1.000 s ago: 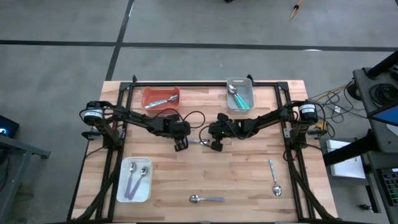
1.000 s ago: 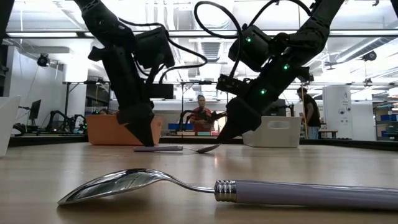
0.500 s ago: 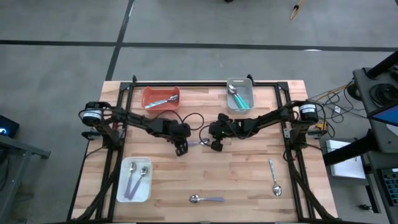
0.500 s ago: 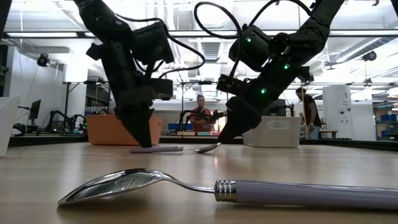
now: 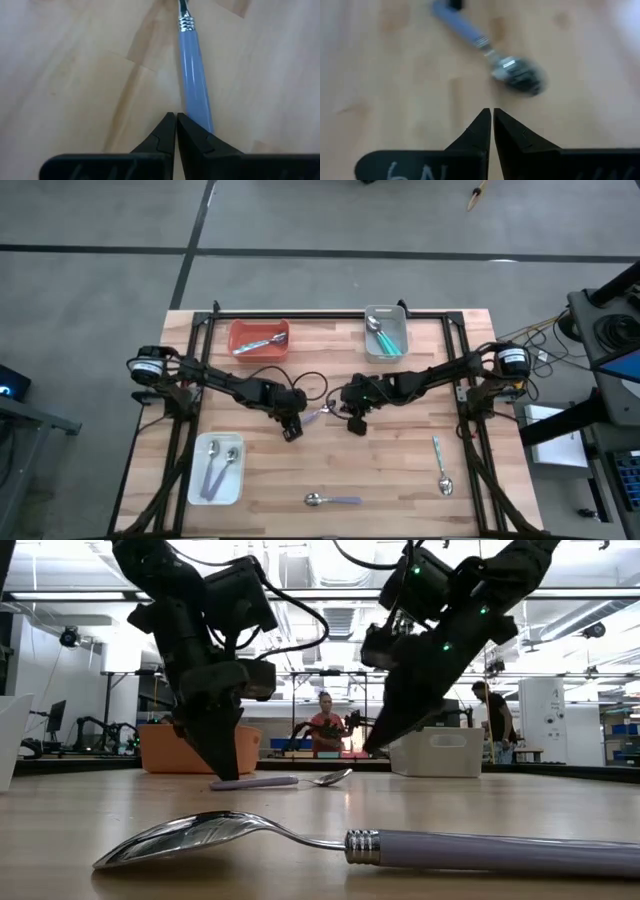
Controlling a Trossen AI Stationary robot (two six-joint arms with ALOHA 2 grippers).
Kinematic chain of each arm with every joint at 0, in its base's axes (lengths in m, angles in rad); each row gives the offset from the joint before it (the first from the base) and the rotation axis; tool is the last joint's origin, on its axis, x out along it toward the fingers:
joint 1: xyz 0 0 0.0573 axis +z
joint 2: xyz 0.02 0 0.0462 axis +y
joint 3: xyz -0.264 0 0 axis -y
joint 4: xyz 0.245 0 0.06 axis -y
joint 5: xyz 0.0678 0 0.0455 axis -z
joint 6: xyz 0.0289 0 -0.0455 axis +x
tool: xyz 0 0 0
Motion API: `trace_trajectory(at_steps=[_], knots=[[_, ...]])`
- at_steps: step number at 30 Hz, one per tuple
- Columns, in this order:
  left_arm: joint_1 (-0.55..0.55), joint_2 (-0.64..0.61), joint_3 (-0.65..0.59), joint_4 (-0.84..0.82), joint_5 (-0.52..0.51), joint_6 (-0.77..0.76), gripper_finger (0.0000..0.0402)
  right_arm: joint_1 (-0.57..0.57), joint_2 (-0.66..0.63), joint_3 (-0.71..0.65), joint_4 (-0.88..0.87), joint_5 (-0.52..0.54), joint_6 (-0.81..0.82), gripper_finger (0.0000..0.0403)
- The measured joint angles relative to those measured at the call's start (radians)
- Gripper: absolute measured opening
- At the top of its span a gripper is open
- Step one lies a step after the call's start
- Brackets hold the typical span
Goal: Sort silverware by color (type)
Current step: Put the left purple spoon into the white bin
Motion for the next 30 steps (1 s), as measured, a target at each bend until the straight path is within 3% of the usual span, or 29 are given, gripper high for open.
trace_trajectory(at_steps=[3, 7, 17, 23, 30], knots=[[-0.015, 0.001, -0.001, 0.020, -0.008, -0.021, 0.0000, 0.024, 0.004, -0.001, -0.014, -0.095, 0.038, 0.0013], [-0.026, 0.003, -0.002, 0.055, -0.006, -0.044, 0.0000, 0.067, 0.049, -0.002, -0.005, -0.116, 0.043, 0.0013], [-0.056, 0.003, -0.003, 0.072, -0.007, -0.088, 0.0000, 0.058, 0.119, -0.003, 0.087, 0.159, 0.009, 0.0013], [-0.057, 0.003, 0.001, 0.064, -0.045, -0.081, 0.0000, 0.023, 0.119, -0.002, 0.196, 0.175, -0.058, 0.0013], [-0.059, 0.004, 0.067, 0.035, -0.097, -0.032, 0.0000, 0.010, 0.045, -0.002, 0.113, 0.175, -0.107, 0.0013]])
